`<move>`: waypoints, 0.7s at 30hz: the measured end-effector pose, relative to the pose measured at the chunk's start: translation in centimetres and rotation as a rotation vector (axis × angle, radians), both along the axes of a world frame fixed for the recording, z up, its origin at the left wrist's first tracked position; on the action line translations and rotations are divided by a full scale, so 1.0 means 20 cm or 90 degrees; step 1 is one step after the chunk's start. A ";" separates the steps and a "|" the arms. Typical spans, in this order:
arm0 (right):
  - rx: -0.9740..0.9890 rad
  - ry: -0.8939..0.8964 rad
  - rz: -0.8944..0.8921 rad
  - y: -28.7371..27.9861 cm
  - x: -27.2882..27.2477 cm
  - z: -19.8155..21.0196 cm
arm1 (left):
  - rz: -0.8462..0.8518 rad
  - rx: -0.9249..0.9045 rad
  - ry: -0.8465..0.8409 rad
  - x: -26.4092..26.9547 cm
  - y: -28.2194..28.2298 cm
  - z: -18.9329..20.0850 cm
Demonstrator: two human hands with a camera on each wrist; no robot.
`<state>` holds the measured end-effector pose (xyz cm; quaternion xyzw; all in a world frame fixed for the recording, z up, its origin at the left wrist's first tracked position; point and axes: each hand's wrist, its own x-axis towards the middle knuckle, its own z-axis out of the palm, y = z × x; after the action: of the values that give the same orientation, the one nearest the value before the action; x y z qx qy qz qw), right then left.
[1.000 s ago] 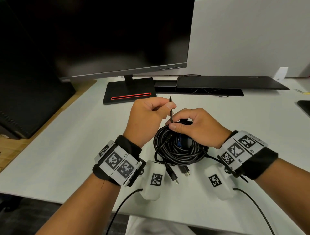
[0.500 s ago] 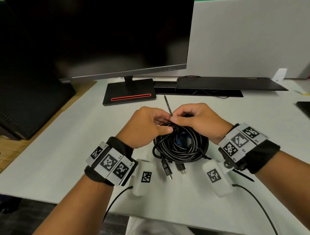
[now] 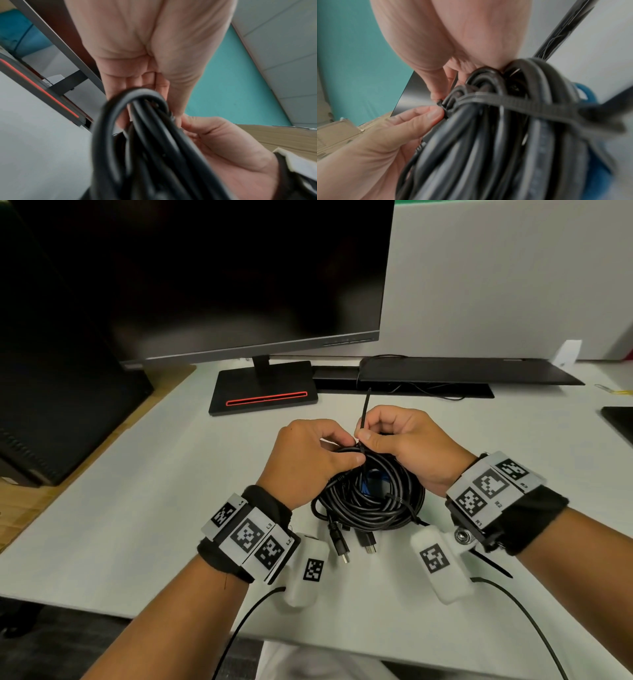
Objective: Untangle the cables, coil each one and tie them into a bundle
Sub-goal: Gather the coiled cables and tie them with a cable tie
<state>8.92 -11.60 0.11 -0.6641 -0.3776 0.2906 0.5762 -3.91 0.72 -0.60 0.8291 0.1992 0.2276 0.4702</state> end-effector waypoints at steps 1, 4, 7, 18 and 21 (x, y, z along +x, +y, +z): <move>0.003 0.007 -0.002 0.00 0.00 0.00 | 0.001 0.002 0.006 0.00 0.00 0.00; 0.009 0.023 0.000 0.00 -0.01 0.00 | -0.005 0.028 0.031 0.00 0.01 0.00; 0.008 0.024 0.001 0.00 -0.01 0.01 | -0.010 0.068 0.039 0.00 0.00 0.00; 0.011 0.042 0.005 0.00 -0.01 0.01 | -0.007 0.132 0.007 0.01 -0.03 0.01; 0.017 0.036 0.012 0.00 -0.02 0.00 | -0.008 0.148 0.024 0.01 -0.02 0.01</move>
<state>8.55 -11.66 0.21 -0.6442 -0.3712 0.3098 0.5927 -3.80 0.24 -0.39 0.8834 0.1752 0.2301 0.3687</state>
